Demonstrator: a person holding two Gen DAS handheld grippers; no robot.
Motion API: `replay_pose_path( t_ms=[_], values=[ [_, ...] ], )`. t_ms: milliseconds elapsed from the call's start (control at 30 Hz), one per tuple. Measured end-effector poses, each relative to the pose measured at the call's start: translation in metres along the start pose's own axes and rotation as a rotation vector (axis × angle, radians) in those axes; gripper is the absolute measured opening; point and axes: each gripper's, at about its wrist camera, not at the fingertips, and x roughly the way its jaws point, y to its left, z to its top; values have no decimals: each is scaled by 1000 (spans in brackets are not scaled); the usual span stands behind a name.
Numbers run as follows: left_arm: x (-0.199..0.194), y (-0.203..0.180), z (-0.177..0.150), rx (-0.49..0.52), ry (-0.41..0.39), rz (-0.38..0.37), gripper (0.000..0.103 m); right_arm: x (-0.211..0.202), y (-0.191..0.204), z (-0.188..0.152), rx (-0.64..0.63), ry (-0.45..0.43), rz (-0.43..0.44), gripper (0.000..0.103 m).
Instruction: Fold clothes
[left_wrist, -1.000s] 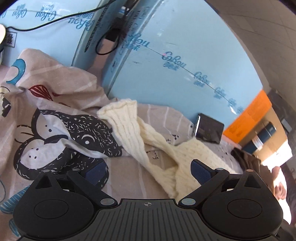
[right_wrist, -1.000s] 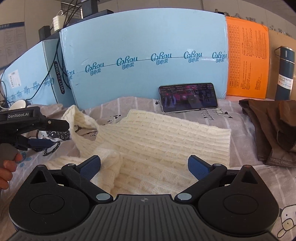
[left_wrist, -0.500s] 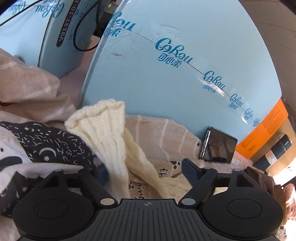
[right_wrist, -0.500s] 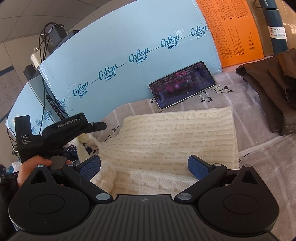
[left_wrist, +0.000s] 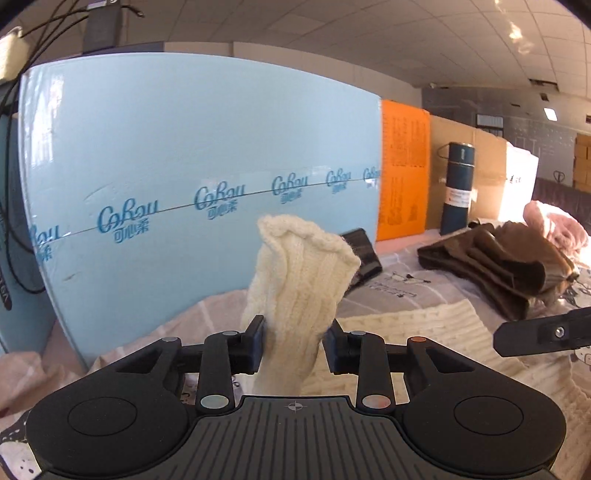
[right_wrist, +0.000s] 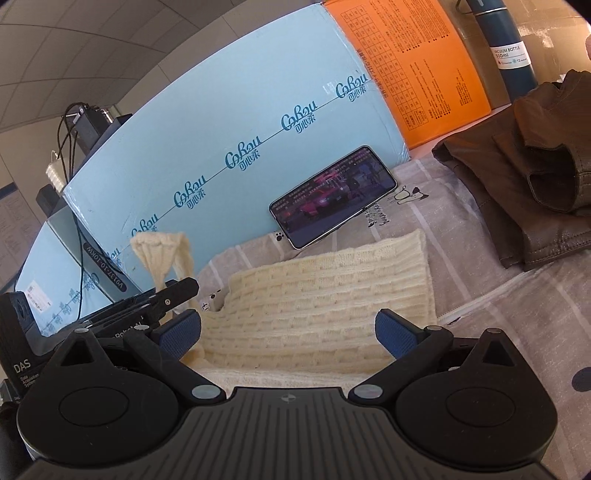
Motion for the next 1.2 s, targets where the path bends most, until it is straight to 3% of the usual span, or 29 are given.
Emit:
replay_pose_path(
  t_ms=[133,167,300,367,533,667,833,967,1033,1100,1167,1200],
  values=[
    [7,-26,6,120,25,-52,35,-1,-3,1,18,-13,-11,102],
    [8,-32,3,155,42,-60,40,-2,-4,2,22,-16,-14,102],
    [16,-54,-12,307,117,-63,79,-3,-6,3,37,-24,-21,102],
    [14,-59,-15,359,122,-52,83,-2,-7,3,42,-24,-22,102],
    [-19,-50,-2,298,10,-93,98,-4,-10,2,53,-35,-22,102],
    [-55,-33,-1,213,-33,-129,100,-5,-11,3,54,-34,14,102],
    [-76,13,-31,-83,66,-139,100,-5,-1,2,-14,-29,111,102],
    [-60,41,-55,-267,176,-151,98,14,19,10,-64,56,75,100],
    [-53,52,-63,-342,195,-206,87,25,24,15,-44,93,68,99],
    [-47,59,-69,-395,206,-257,54,39,27,21,-14,132,78,99],
    [-47,61,-72,-407,202,-289,36,54,31,25,6,174,82,99],
    [-49,59,-72,-396,190,-296,32,61,33,27,11,184,86,98]
  ],
)
